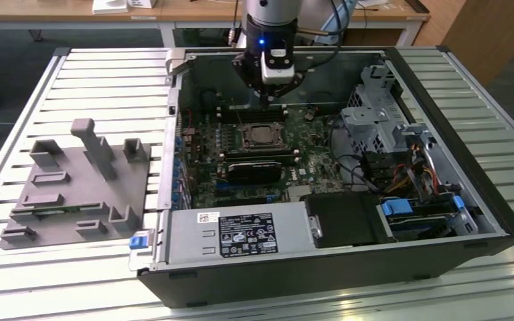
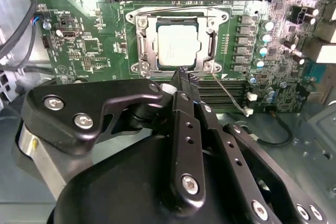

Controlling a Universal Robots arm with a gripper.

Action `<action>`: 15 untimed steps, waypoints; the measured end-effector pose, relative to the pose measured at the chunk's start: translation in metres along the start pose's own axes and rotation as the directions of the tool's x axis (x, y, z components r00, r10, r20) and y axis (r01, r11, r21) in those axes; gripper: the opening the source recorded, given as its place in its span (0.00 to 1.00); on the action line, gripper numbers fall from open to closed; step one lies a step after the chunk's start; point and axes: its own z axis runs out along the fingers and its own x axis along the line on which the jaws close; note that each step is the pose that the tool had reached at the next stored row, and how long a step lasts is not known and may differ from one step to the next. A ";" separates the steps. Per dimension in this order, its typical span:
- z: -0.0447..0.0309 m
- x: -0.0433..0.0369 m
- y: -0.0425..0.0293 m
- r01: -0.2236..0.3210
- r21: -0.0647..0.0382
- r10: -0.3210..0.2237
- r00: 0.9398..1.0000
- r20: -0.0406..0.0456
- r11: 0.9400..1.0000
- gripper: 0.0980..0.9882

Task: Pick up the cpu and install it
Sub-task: 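Install the first cpu locking lever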

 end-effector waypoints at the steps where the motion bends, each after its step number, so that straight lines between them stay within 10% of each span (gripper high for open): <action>1: 0.0000 0.0000 0.0000 0.012 0.000 -0.012 1.000 0.000 1.000 0.01; 15: 0.0002 0.0000 0.0000 0.161 0.000 -0.161 0.987 -0.004 0.987 0.01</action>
